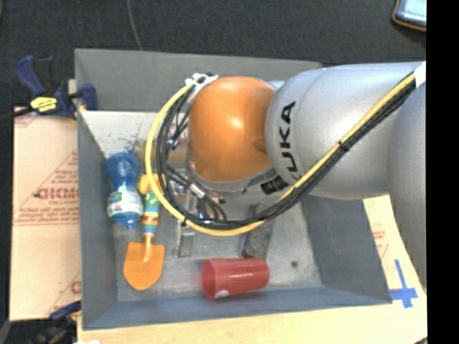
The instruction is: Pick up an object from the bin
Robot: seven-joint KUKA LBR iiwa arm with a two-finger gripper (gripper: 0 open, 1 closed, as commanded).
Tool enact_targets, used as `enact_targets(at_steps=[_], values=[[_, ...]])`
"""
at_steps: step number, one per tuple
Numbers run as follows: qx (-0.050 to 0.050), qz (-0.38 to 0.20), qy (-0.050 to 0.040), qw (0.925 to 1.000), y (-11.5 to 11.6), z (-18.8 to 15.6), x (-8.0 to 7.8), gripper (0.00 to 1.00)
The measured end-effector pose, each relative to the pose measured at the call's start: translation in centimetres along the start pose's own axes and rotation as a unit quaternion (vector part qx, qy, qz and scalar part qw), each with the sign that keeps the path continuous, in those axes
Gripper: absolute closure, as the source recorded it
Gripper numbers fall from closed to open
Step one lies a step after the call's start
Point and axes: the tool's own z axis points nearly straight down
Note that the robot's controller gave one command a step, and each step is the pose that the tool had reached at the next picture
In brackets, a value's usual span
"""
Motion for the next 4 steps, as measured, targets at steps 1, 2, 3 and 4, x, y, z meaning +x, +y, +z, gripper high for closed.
enact_targets(at_steps=[1, 2, 3, 4], values=[[-0.001, 0.002, -0.0035, 1.0000, -0.1, -0.3, -0.2, 0.00], [0.000, -0.081, -0.0050, 0.9967, 2.9, 9.4, 1.4, 0.00], [0.000, -0.252, -0.0057, 0.9678, 5.1, 6.1, 2.0, 0.00], [0.000, -0.349, -0.0024, 0.9369, 6.1, 11.4, 3.6, 0.00]])
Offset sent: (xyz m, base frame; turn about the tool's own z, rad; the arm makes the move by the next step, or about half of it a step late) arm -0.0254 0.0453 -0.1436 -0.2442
